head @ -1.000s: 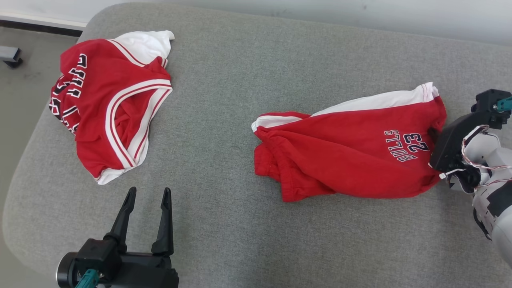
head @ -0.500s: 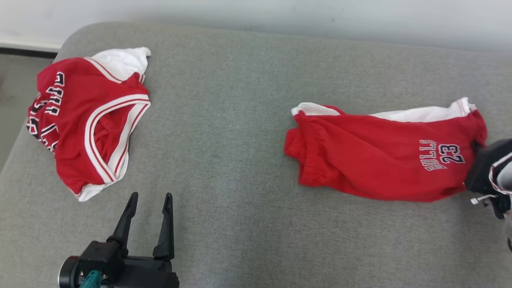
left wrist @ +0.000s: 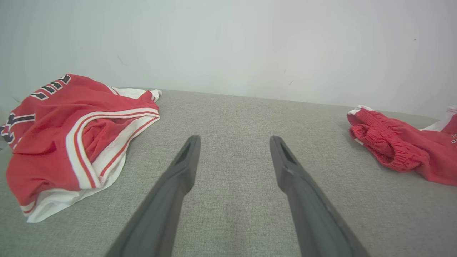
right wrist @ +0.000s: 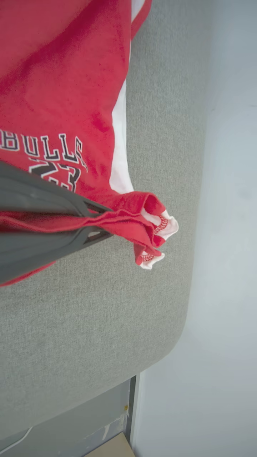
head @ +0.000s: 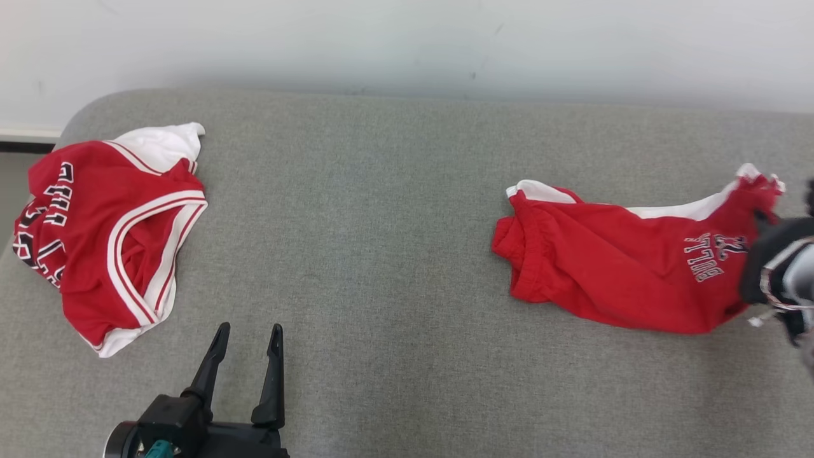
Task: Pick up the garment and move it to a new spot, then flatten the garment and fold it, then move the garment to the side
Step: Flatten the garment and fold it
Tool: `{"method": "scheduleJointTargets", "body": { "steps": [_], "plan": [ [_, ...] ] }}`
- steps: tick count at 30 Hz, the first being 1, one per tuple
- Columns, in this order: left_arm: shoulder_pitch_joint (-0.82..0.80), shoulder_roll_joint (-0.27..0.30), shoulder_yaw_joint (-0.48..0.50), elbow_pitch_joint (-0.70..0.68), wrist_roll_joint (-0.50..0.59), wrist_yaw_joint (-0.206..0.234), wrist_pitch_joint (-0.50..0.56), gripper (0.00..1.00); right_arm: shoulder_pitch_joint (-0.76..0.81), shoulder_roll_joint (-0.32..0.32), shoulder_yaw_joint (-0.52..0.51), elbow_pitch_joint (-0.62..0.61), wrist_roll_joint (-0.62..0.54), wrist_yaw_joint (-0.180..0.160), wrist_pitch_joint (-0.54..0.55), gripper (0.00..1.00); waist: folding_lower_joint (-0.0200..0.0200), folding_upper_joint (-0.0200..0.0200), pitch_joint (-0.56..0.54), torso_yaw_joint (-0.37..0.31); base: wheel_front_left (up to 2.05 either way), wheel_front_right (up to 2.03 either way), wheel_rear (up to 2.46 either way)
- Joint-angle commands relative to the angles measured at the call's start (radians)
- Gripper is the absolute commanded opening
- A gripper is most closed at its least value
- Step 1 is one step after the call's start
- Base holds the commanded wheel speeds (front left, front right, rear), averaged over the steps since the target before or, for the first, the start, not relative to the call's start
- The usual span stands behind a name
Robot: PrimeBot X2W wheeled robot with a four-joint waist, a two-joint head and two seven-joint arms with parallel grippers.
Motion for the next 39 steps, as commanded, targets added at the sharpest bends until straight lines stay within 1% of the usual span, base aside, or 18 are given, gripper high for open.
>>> {"method": "scheduleJointTargets", "body": {
  "steps": [1,4,5,8,11,14,20,24,25,26,31,33,36,39],
  "plan": [
    [0.013,0.001,0.003,0.003,-0.001,0.002,-0.001,1.0,-0.011,0.034,0.01,0.0,-0.021,-0.003,0.003,0.0,0.0,-0.0001,-0.021,-0.009,0.0,0.0,0.0],
    [0.027,0.001,0.004,0.006,-0.006,0.002,-0.001,1.0,-0.035,0.1,0.037,0.0,-0.058,-0.003,0.009,0.0,0.0,-0.0001,-0.041,-0.006,0.0,0.0,0.0],
    [0.027,0.001,0.004,0.006,-0.006,0.002,-0.001,1.0,-0.035,0.1,0.037,0.0,-0.058,-0.003,0.009,0.0,0.0,-0.0001,-0.041,-0.006,0.0,0.0,0.0],
    [0.04,0.001,0.005,0.007,-0.009,0.002,-0.001,1.0,-0.039,0.166,0.063,-0.009,-0.081,-0.003,0.026,0.0,0.0,-0.0001,-0.055,0.005,0.0,0.0,0.0],
    [0.049,0.0,0.005,0.01,-0.007,-0.001,-0.001,1.0,-0.032,0.232,0.082,-0.025,-0.089,-0.003,0.048,0.0,0.0,-0.0001,-0.063,0.018,0.0,0.0,0.0],
    [0.057,0.0,0.006,0.014,-0.009,-0.003,-0.001,1.0,-0.022,0.284,0.097,-0.03,-0.092,-0.003,0.076,0.0,0.0,-0.0001,-0.069,0.034,0.0,0.0,0.0],
    [0.052,0.0,-0.004,0.017,-0.013,-0.004,-0.001,1.0,-0.015,0.363,0.107,-0.016,-0.105,-0.003,0.12,0.0,0.0,-0.0001,-0.065,0.067,0.0,0.0,0.0],
    [0.043,0.0,-0.01,0.018,-0.016,-0.001,-0.001,1.0,-0.007,0.39,0.096,-0.007,-0.108,-0.003,0.137,0.0,0.0,-0.0001,-0.059,0.08,0.0,0.0,0.0],
    [0.041,0.0,-0.011,0.019,-0.017,-0.001,-0.001,1.0,-0.002,0.395,0.09,-0.005,-0.104,-0.003,0.14,0.87,0.0,-0.0001,-0.059,0.082,0.0,0.0,0.0],
    [0.04,0.0,-0.012,0.02,-0.017,0.001,-0.001,1.0,-0.002,0.399,0.082,-0.005,-0.099,-0.003,0.136,1.0,0.0,-0.0001,-0.058,0.083,0.0,0.0,0.0],
    [0.036,0.0,-0.002,0.02,-0.016,0.006,-0.001,1.0,-0.022,0.409,0.042,-0.012,-0.069,-0.003,0.085,1.0,0.0,-0.0001,-0.062,0.07,0.0,0.0,0.0],
    [0.037,0.0,0.001,0.02,-0.015,0.007,-0.001,1.0,-0.026,0.409,0.003,-0.037,-0.026,-0.003,0.056,1.0,0.0,-0.0001,-0.066,0.059,0.0,0.0,0.0],
    [0.038,0.0,-0.001,0.018,-0.02,0.009,-0.001,1.0,-0.026,0.369,-0.037,-0.074,0.019,-0.003,0.015,1.0,0.0,-0.0001,-0.073,0.046,0.0,0.0,0.0],
    [0.042,0.0,-0.002,0.014,-0.02,0.01,-0.001,1.0,-0.016,0.309,-0.045,-0.073,0.015,-0.003,-0.016,1.0,0.0,-0.0001,-0.08,0.035,0.0,0.0,0.0]
  ]
}}
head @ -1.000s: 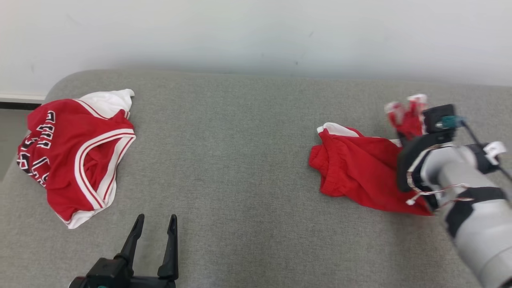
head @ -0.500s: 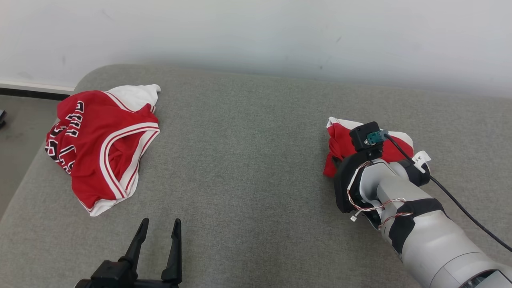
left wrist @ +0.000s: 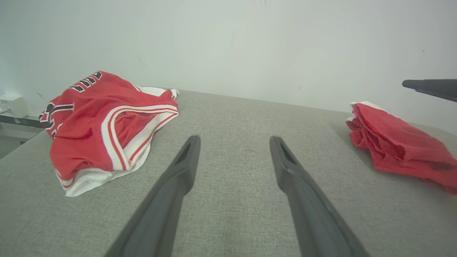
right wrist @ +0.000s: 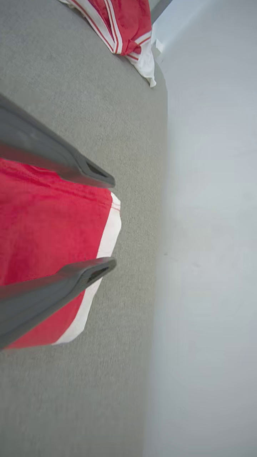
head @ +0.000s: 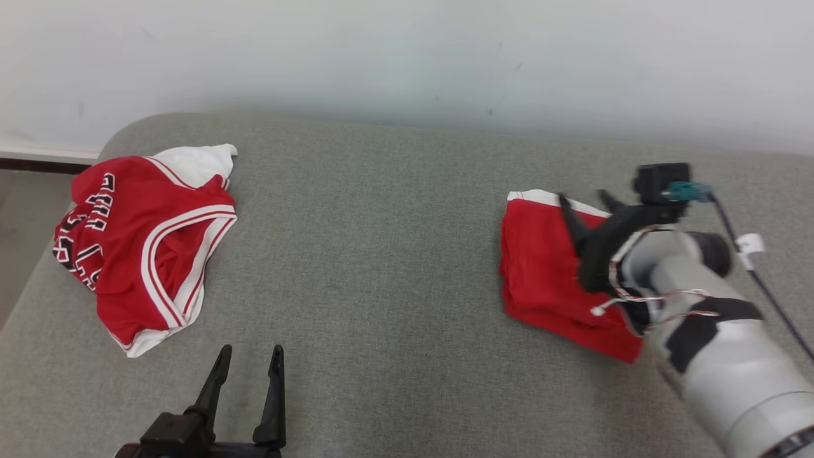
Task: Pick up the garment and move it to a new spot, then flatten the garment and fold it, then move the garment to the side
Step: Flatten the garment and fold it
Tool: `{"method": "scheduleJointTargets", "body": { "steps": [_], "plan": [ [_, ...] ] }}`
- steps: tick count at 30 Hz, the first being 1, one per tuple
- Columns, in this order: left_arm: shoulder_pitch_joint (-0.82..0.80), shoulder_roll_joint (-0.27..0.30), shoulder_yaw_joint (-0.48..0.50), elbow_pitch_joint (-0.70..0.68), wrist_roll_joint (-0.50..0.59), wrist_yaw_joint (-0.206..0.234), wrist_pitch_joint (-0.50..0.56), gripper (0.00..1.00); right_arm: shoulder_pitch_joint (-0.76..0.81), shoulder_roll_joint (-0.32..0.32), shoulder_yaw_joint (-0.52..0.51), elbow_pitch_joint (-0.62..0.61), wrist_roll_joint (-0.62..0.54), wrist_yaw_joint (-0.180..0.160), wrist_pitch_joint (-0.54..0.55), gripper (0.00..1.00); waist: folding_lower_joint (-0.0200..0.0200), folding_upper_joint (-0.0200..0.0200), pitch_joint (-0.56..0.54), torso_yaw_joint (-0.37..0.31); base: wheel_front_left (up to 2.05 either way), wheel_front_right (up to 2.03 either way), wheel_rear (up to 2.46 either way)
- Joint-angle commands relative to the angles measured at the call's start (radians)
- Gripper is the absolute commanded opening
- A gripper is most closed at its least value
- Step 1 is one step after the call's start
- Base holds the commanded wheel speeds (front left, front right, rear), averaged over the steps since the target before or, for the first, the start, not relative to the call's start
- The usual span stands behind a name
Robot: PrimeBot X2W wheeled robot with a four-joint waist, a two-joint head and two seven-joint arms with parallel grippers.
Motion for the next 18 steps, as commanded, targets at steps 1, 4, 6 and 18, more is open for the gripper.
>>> {"method": "scheduleJointTargets", "body": {
  "steps": [1,4,6,18],
  "plan": [
    [0.002,0.0,-0.002,-0.003,0.001,0.001,-0.001,1.0,0.013,-0.052,0.001,0.021,-0.019,-0.003,-0.017,1.0,0.0001,-0.0001,-0.008,-0.011,0.0,0.0,0.0],
    [-0.001,0.0,-0.009,-0.004,0.003,-0.001,-0.001,1.0,0.04,-0.097,0.015,0.054,-0.058,-0.003,-0.031,1.0,0.0001,-0.0001,-0.009,-0.012,0.0,0.0,0.0],
    [-0.005,0.0,-0.013,-0.005,0.001,0.0,-0.001,1.0,0.063,-0.108,0.022,0.065,-0.081,-0.003,-0.04,0.35,0.0001,-0.0001,-0.008,-0.012,0.0,0.0,0.0],
    [-0.009,0.0,-0.013,0.002,-0.004,-0.002,-0.001,1.0,0.174,0.036,0.092,0.078,-0.17,-0.003,-0.086,0.0,0.0001,-0.0001,-0.006,-0.002,0.0,0.0,0.0]
  ]
}}
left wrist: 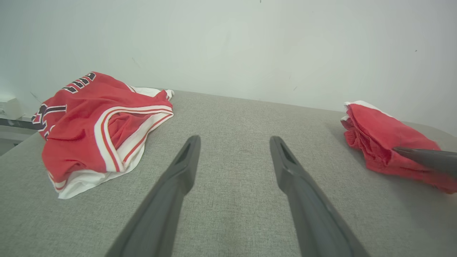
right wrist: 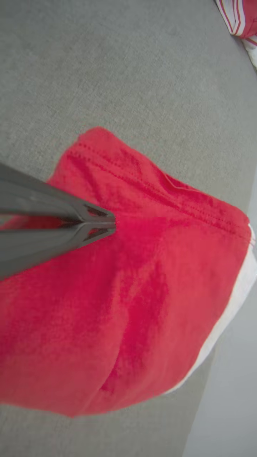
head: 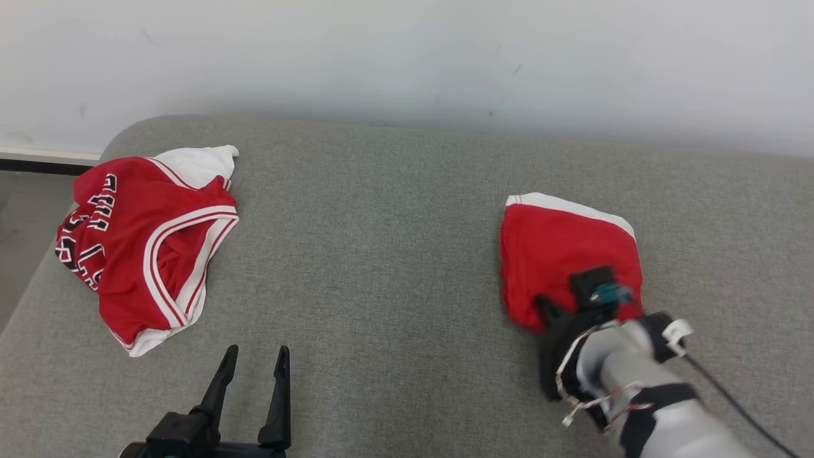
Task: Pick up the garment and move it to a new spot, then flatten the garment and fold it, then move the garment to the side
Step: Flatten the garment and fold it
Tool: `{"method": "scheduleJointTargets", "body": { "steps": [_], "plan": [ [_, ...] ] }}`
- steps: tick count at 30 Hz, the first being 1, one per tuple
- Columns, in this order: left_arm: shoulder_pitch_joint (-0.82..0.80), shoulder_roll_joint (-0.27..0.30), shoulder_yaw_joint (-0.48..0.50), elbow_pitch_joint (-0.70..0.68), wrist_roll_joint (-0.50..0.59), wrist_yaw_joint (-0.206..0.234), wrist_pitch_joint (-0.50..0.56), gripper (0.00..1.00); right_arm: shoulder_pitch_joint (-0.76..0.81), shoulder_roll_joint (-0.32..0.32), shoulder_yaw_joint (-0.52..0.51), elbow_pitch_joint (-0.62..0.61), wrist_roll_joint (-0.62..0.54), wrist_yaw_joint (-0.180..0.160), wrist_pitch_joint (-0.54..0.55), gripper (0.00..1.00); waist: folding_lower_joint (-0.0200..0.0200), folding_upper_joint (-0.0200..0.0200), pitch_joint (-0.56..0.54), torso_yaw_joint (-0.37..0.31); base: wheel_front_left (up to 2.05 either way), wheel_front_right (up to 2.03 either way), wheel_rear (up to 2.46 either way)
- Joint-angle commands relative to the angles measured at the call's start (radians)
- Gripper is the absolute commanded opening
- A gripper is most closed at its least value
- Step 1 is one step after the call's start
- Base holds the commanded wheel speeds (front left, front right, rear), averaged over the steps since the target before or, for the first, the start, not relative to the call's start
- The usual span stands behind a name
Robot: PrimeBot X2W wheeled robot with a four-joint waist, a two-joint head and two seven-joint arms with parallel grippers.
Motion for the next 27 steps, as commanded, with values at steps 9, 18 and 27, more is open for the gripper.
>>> {"method": "scheduleJointTargets", "body": {
  "steps": [9,18,27],
  "plan": [
    [0.003,0.001,0.01,0.012,0.005,0.004,-0.001,1.0,0.109,0.067,0.08,-0.127,0.035,-0.003,0.047,0.0,0.0,0.0,-0.027,-0.004,0.0,0.0,0.0],
    [0.011,0.001,0.065,0.038,-0.005,0.015,-0.001,1.0,0.181,0.031,-0.026,-0.32,0.091,-0.003,-0.097,1.0,0.0,0.0,-0.092,-0.081,0.0,0.0,0.0],
    [0.008,0.0,0.127,0.038,-0.034,0.022,-0.001,1.0,0.391,-0.055,-0.424,-0.68,-0.169,-0.003,-0.1,1.0,0.0,0.0,-0.124,-0.182,0.0,0.0,0.0]
  ]
}}
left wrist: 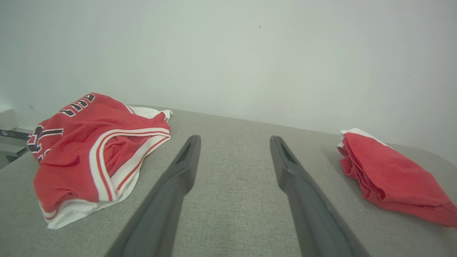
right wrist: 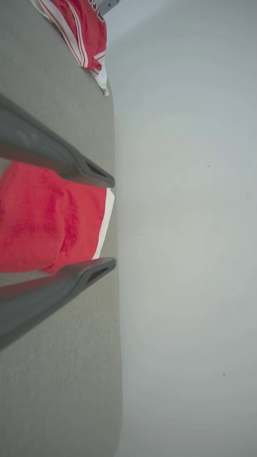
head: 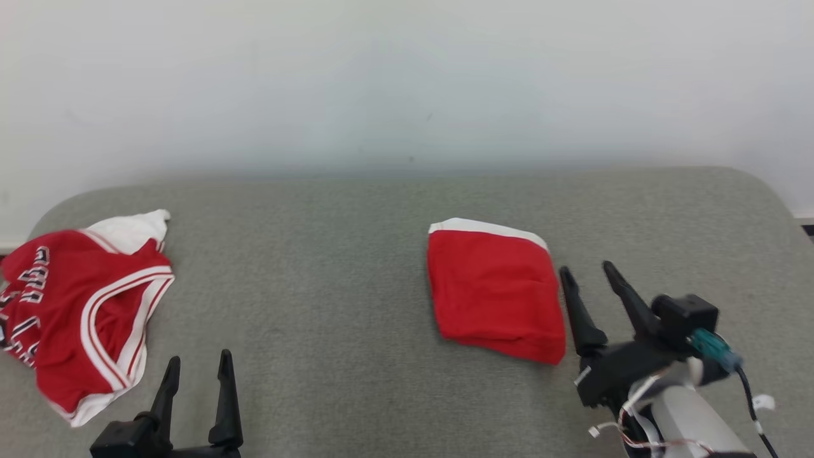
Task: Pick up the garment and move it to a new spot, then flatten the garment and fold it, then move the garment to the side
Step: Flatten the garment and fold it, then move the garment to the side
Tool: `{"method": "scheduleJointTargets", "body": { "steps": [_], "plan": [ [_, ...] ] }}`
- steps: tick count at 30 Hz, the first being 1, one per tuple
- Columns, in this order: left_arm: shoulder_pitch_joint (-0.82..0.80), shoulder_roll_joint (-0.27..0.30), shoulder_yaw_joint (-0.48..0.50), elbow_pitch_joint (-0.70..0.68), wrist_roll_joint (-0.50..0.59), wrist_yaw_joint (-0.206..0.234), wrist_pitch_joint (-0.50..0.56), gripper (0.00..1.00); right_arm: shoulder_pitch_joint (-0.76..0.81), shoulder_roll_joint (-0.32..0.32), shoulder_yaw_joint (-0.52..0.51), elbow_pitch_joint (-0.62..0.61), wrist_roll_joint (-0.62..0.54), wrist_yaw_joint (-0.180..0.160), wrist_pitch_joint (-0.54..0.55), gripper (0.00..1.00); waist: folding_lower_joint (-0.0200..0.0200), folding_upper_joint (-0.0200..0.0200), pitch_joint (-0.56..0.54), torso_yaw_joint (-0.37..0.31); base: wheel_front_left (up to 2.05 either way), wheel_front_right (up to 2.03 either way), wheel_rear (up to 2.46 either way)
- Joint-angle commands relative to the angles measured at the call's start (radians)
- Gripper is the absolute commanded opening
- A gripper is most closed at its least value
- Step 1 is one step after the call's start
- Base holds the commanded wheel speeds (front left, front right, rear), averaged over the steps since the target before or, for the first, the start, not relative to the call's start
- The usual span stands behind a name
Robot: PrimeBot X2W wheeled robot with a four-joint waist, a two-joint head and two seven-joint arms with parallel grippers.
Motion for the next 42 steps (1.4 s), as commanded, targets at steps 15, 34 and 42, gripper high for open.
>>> {"method": "scheduleJointTargets", "body": {
  "steps": [15,34,42],
  "plan": [
    [0.047,0.0,0.029,0.01,0.049,-0.007,-0.001,1.0,0.231,-0.003,-0.202,-0.139,-0.161,-0.003,-0.001,1.0,0.0001,0.0,-0.056,-0.1,0.0,0.0,0.0],
    [0.062,0.0,0.027,0.037,0.056,0.005,-0.001,1.0,0.258,0.021,-0.178,-0.114,-0.147,-0.003,0.0,1.0,0.0001,0.0,-0.063,-0.088,0.0,0.0,0.0],
    [0.056,0.0,0.015,0.047,0.047,0.015,-0.001,1.0,0.262,0.024,-0.167,-0.099,-0.135,-0.003,0.0,1.0,0.0001,0.0,-0.056,-0.084,0.0,0.0,0.0]
  ]
}}
